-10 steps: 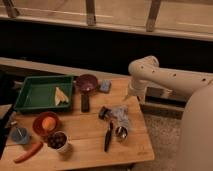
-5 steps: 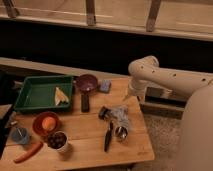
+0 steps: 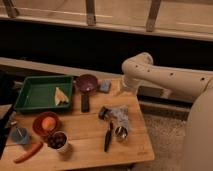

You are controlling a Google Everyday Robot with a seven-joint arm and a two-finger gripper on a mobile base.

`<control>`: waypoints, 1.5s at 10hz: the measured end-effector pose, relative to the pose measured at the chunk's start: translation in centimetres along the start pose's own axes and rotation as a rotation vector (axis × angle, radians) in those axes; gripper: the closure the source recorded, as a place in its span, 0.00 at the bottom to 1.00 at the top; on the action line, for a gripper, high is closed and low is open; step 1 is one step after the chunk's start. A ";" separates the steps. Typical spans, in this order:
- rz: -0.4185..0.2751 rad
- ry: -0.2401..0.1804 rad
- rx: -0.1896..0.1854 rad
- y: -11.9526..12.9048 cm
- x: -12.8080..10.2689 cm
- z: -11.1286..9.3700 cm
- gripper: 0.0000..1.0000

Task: Place banana in purple bowl

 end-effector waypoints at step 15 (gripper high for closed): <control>-0.600 -0.123 -0.138 21.2 1.7 -2.6 0.30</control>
